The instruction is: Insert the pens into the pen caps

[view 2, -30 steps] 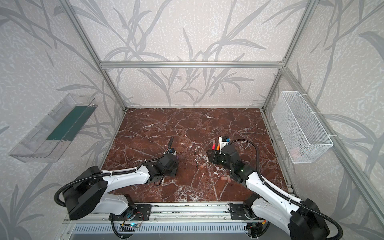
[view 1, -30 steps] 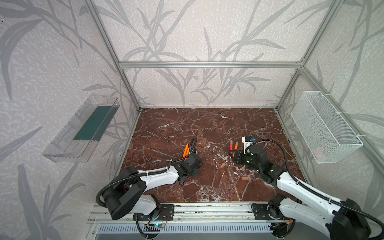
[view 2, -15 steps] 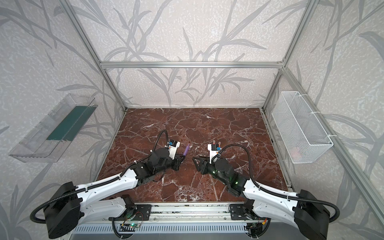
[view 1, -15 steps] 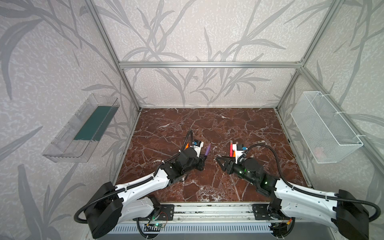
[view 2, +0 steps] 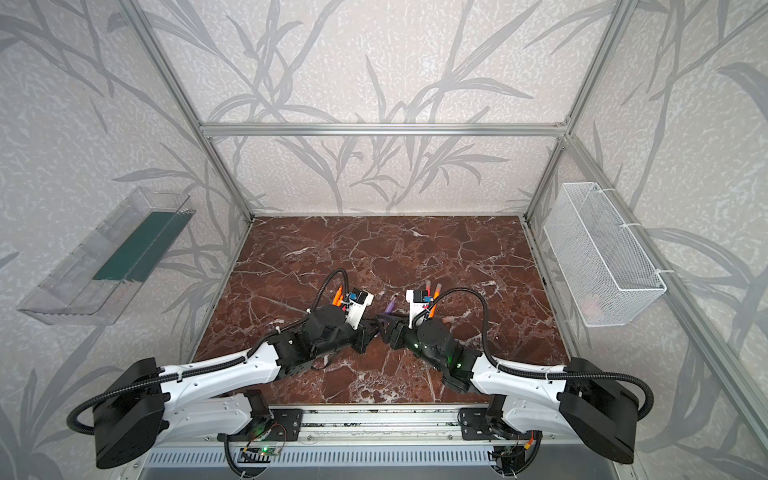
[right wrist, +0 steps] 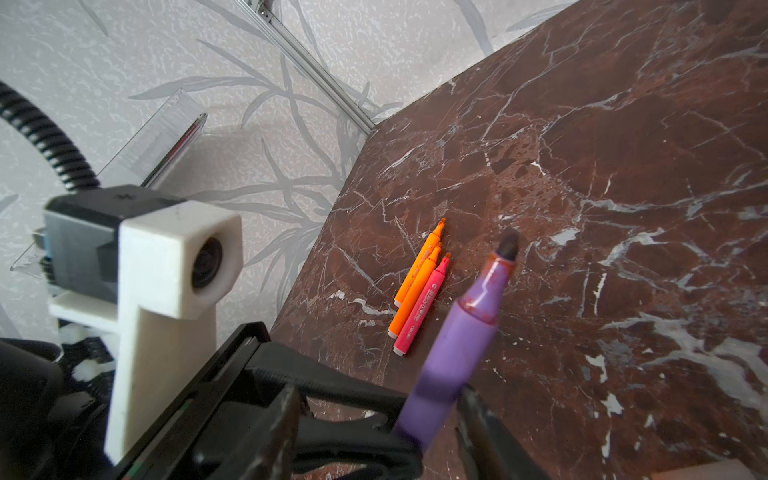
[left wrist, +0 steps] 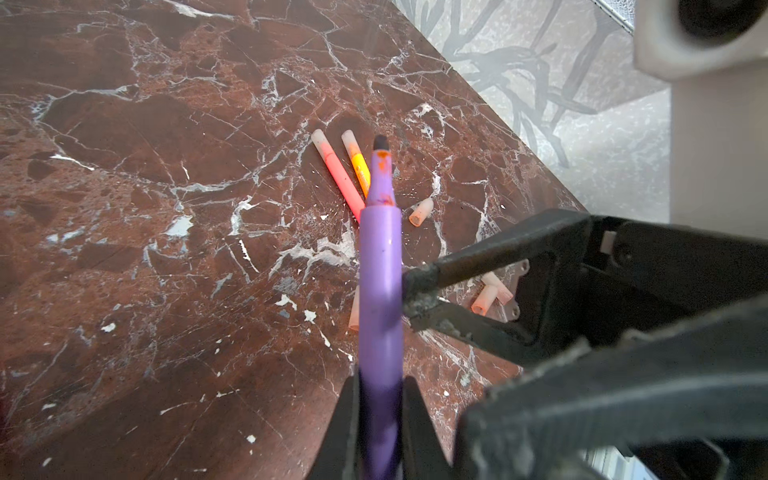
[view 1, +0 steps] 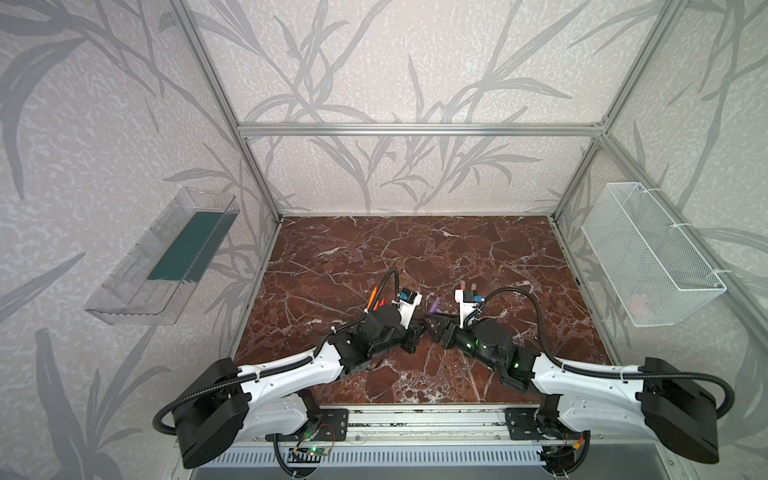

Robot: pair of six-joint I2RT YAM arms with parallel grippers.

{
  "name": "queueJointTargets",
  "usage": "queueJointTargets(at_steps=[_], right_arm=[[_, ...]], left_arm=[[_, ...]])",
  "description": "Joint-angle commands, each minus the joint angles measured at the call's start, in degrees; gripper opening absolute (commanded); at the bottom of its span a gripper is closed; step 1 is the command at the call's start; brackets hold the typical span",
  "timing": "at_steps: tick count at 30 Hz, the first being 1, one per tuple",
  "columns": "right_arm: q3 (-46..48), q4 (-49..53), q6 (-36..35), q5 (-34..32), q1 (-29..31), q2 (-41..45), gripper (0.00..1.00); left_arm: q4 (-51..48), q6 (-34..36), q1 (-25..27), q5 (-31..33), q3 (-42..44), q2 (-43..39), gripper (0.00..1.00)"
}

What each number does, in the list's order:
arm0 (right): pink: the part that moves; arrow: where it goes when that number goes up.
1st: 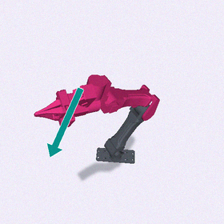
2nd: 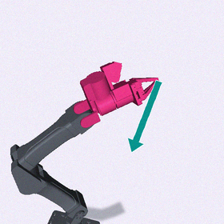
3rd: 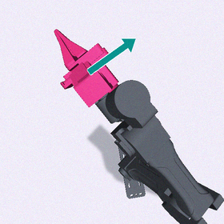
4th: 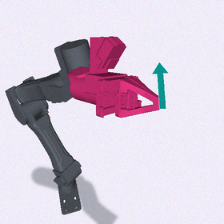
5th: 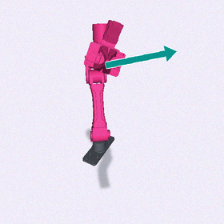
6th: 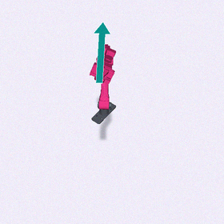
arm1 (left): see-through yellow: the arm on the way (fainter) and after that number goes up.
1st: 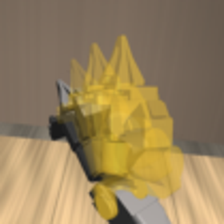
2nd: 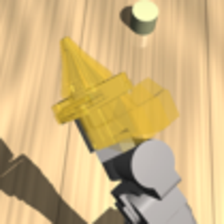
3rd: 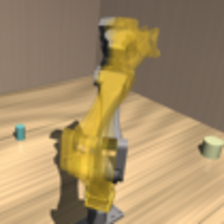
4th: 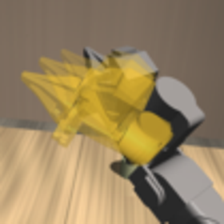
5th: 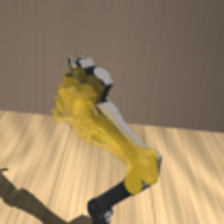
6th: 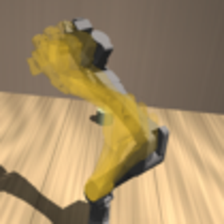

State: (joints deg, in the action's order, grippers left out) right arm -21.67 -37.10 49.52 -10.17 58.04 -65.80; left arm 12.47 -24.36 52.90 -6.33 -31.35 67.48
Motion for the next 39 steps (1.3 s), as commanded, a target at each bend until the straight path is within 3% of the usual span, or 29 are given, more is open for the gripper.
queueJointTargets(at_steps=[1,6,11,16,31,34,37,39], right_arm=[[-2.50,-0.76,-0.03,-1.79,0.30,-0.21,0.55],[-1.93,-1.05,-0.46,-3.64,0.23,0.64,0.50],[-3.27,6.56,-1.66,-8.68,0.23,3.19,0.51],[-3.40,6.69,-2.45,-11.81,0.23,3.49,0.54],[-7.50,6.25,-3.66,-11.12,0.23,-0.62,0.50],[-7.51,6.20,-3.42,-11.27,0.27,-1.00,0.42],[-7.86,7.23,-3.54,-11.21,0.23,-0.76,0.25],[-7.88,8.26,-3.34,-10.96,0.23,-0.32,0.18]], left_arm=[[0.97,0.62,0.58,-0.35,-0.74,-0.05,0.00],[0.47,0.65,0.81,0.15,-0.81,-0.26,0.00],[-0.17,1.09,0.93,0.73,-0.05,-2.50,0.00],[-0.44,1.31,1.14,-0.77,0.02,-3.54,0.00],[0.19,3.18,1.94,-3.05,0.61,-4.90,0.00],[0.15,3.01,2.03,-3.44,0.67,-5.07,0.00],[0.80,3.08,2.03,-3.37,1.46,-5.26,0.00],[1.19,3.25,2.11,-3.40,1.67,-5.43,0.00]])
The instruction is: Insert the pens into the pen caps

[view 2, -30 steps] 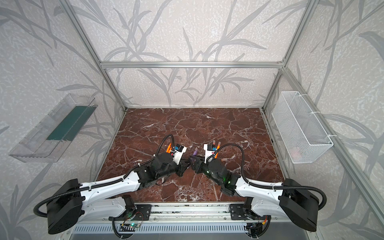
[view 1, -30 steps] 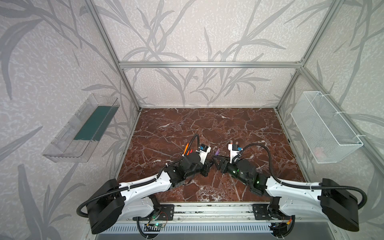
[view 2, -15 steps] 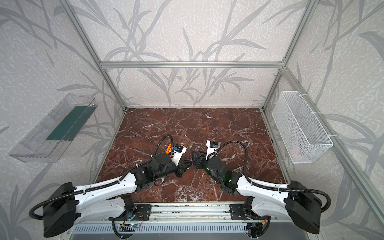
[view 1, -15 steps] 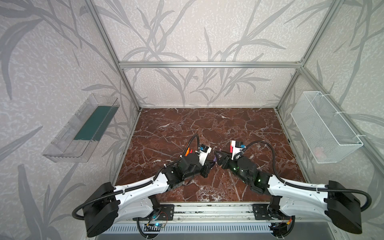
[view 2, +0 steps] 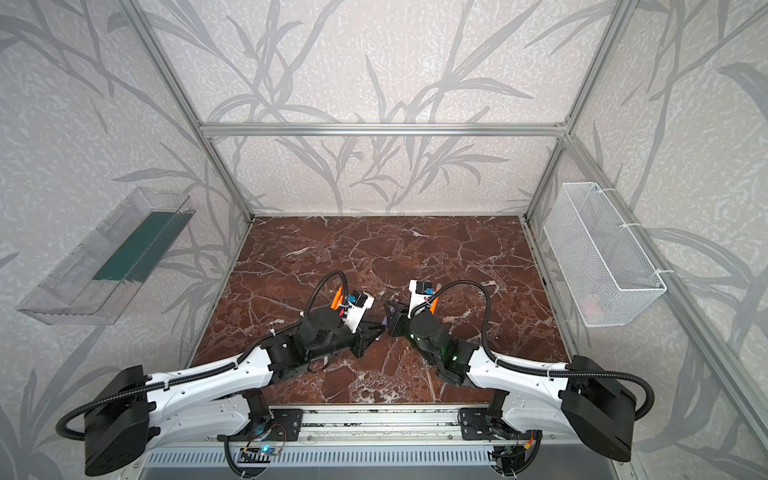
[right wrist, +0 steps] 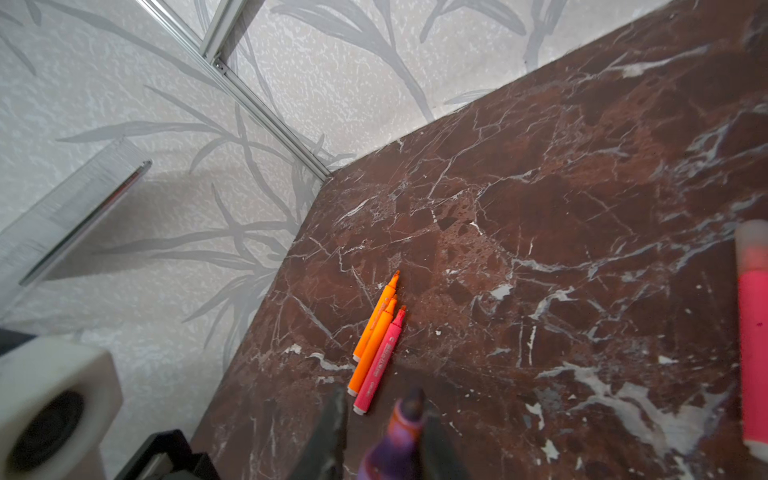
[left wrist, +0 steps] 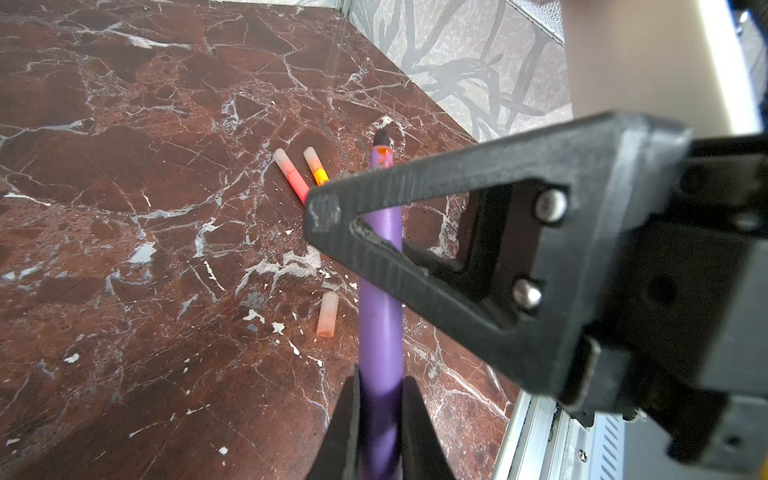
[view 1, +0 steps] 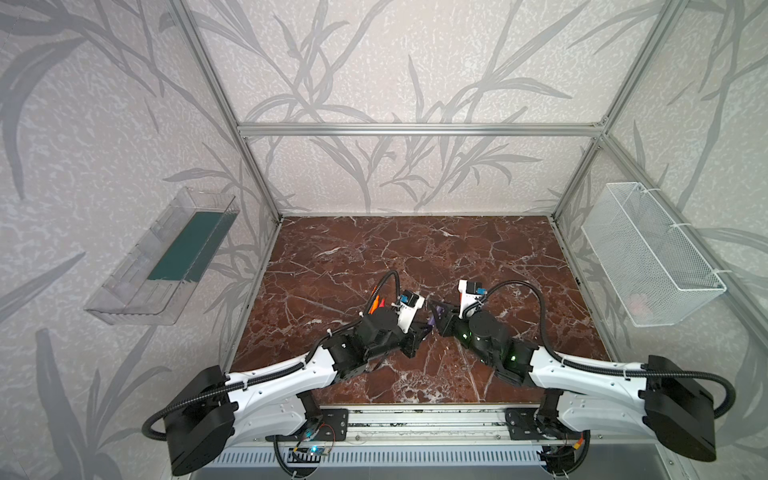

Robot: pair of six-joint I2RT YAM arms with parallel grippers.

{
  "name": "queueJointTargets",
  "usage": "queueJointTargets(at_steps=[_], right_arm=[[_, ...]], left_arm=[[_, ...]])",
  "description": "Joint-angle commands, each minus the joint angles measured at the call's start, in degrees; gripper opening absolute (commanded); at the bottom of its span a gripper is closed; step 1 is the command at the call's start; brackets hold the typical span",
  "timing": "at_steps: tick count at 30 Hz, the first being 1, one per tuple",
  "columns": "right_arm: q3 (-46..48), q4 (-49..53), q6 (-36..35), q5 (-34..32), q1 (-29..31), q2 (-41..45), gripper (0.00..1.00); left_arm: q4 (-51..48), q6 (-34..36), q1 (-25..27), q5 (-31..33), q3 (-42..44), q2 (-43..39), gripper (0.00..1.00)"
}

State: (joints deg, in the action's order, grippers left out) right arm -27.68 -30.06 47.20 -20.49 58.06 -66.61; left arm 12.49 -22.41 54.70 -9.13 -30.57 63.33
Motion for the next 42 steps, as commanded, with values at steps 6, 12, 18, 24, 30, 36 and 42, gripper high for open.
queueJointTargets(at_steps=[6,12,18,24,30,36,42], right_arm=[[0.22,-0.49,0.22,-0.06,0.21,2.46,0.11],[0.35,-4.27,1.75,3.80,0.22,1.21,0.05],[-0.29,-8.58,2.21,4.94,3.05,-1.82,0.03],[-1.17,-11.05,2.59,5.64,4.07,-4.63,0.03],[-1.50,-11.87,2.40,5.66,4.85,-5.11,0.02],[-1.25,-11.86,2.29,4.85,5.41,-4.98,0.02],[-1.37,-11.86,2.12,5.11,5.55,-5.61,0.11]], left_arm=[[2.96,1.67,0.32,0.01,1.58,-1.55,0.17],[5.19,1.85,0.40,0.08,1.71,-0.30,0.33],[6.83,2.23,0.37,1.56,2.09,0.82,0.41],[8.14,2.55,0.41,2.05,1.99,2.38,0.43],[9.94,2.38,0.41,3.48,2.52,3.44,0.36],[11.15,2.37,0.41,3.97,3.13,3.64,0.12],[12.23,1.94,0.41,4.34,3.86,3.29,0.00]])
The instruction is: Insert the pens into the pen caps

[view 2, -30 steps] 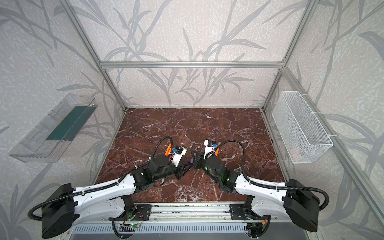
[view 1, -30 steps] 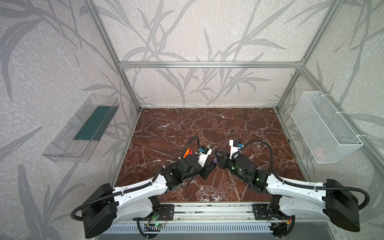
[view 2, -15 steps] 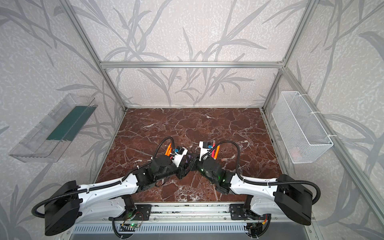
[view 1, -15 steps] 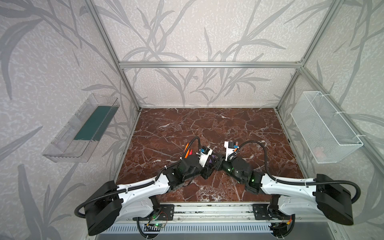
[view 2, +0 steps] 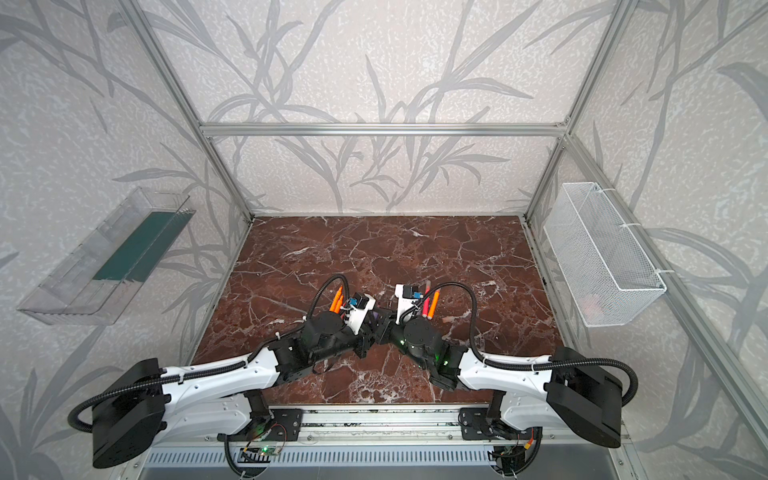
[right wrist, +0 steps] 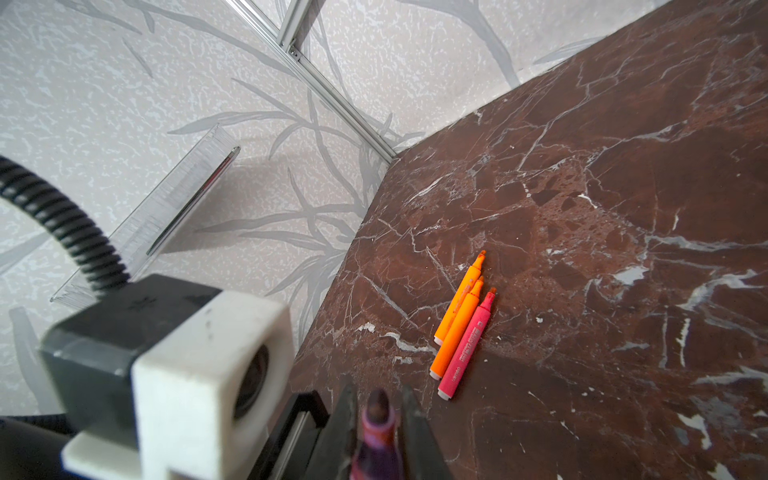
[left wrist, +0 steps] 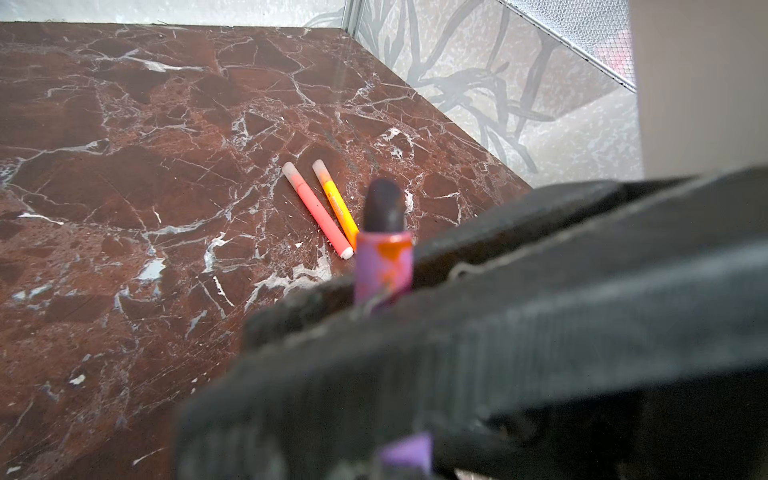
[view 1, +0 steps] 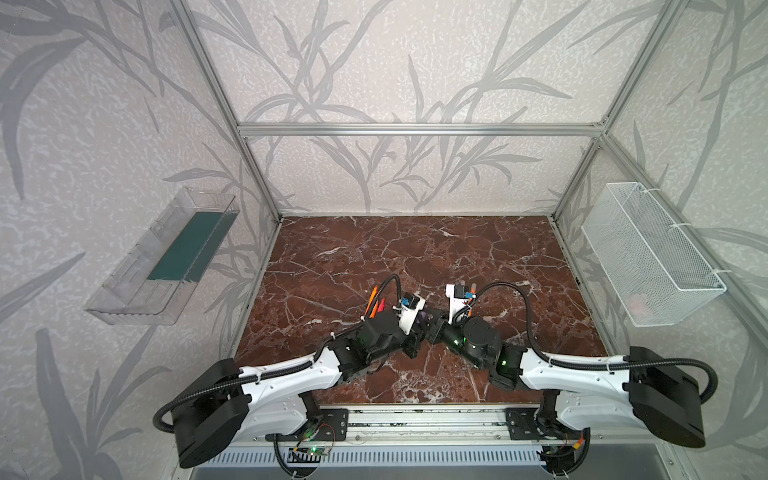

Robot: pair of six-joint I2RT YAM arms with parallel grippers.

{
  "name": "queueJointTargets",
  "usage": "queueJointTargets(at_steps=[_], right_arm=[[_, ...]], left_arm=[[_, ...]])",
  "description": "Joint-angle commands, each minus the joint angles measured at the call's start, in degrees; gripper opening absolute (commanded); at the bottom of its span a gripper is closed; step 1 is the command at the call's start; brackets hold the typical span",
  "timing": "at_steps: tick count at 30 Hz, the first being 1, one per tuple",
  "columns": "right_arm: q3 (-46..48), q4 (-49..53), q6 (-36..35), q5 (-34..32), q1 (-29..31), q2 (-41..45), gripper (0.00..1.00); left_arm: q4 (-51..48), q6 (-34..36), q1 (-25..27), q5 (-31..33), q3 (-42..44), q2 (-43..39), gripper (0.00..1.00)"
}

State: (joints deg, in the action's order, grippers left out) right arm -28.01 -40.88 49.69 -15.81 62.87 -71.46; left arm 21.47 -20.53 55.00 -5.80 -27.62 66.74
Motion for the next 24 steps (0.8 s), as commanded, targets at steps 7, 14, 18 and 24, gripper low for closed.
queueJointTargets(at_steps=[7,14,18,24], right_arm=[[0.44,2.29,-1.43,-3.38,0.75,3.46,0.47],[5.44,14.73,-1.50,-12.37,0.75,15.63,0.56],[6.37,26.88,0.53,-17.18,0.67,21.78,0.57],[7.63,30.86,3.86,-18.37,0.66,19.07,0.57]], left_arm=[[3.49,-0.30,0.02,3.08,1.77,-0.58,0.00],[3.57,-0.03,-0.20,3.83,2.47,-0.22,0.00],[2.14,-0.37,-0.65,5.85,2.48,-0.71,0.00],[0.13,-2.56,-3.71,7.76,2.61,-0.07,0.00]])
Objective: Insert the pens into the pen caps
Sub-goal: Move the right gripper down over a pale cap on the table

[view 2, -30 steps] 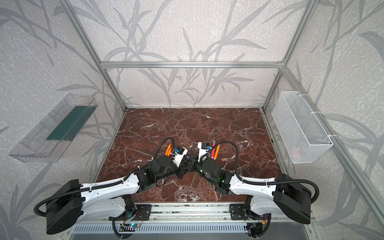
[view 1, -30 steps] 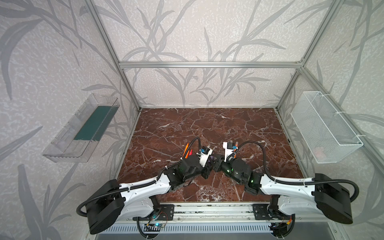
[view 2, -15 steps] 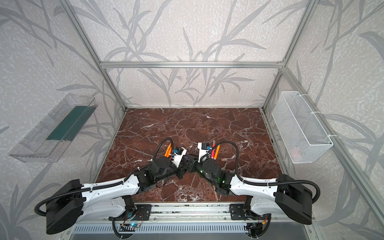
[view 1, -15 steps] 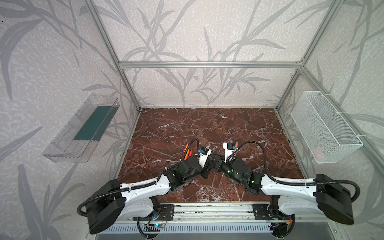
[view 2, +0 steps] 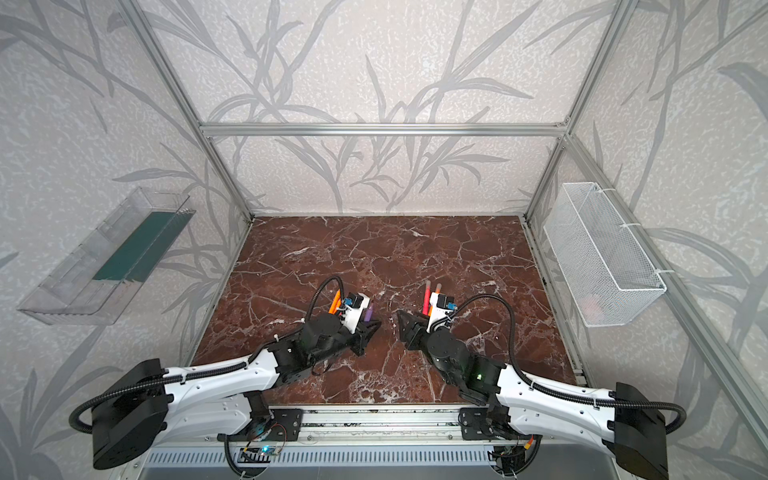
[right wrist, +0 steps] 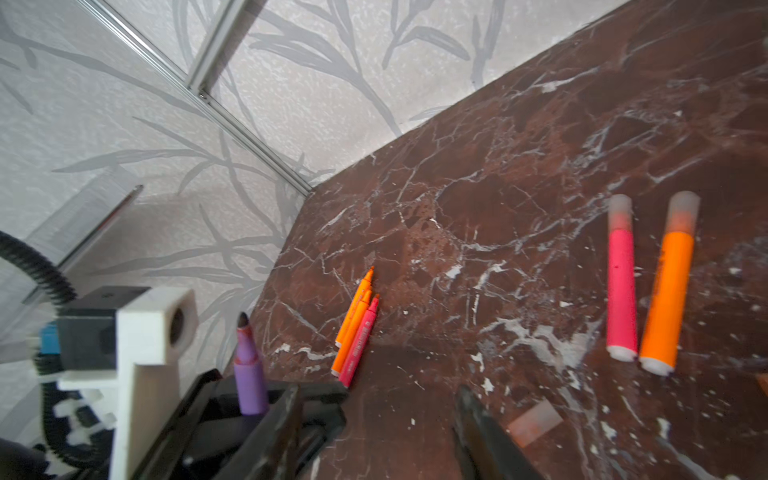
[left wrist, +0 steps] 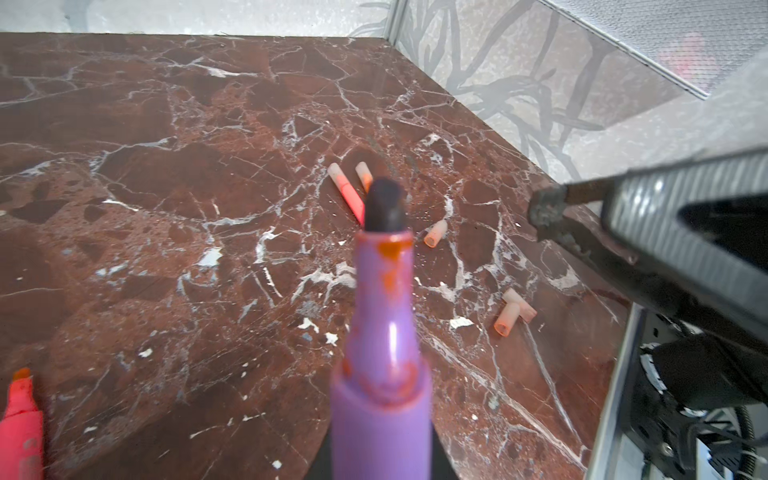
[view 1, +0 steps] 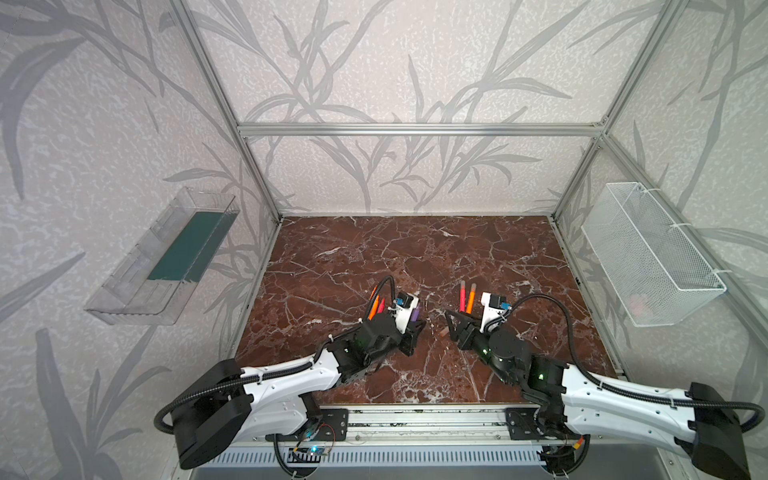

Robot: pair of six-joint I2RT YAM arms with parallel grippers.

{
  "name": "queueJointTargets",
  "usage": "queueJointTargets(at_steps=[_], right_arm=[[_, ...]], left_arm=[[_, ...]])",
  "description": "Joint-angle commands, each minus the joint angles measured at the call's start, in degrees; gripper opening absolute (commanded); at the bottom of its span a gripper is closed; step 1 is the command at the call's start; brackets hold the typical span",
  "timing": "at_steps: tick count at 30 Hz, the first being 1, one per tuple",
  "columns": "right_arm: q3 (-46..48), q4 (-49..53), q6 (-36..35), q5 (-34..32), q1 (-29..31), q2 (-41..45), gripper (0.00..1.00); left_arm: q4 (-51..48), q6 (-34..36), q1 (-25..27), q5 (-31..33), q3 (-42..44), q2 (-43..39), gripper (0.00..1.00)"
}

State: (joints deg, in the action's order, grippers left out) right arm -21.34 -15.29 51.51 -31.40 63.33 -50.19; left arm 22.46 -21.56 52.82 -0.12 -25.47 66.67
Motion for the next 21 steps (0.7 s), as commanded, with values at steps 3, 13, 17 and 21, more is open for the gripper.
queueJointTargets(at_steps=[3,13,17,21], right_arm=[[-1.01,7.03,3.05,-3.08,0.15,-8.36,0.58],[-6.61,8.54,5.99,0.47,-1.75,-24.59,0.58],[-7.47,6.67,5.83,3.27,-3.62,-28.61,0.58],[-7.86,3.32,5.55,6.83,-6.67,-33.07,0.57]], left_arm=[[-0.86,-2.99,-4.02,0.29,0.64,0.97,0.00],[-1.02,-3.31,-4.95,-0.48,1.63,0.49,0.00],[-1.21,-3.31,-5.05,-0.58,2.08,-0.46,0.00],[-1.36,-3.36,-5.15,-0.79,2.45,-1.34,0.00]])
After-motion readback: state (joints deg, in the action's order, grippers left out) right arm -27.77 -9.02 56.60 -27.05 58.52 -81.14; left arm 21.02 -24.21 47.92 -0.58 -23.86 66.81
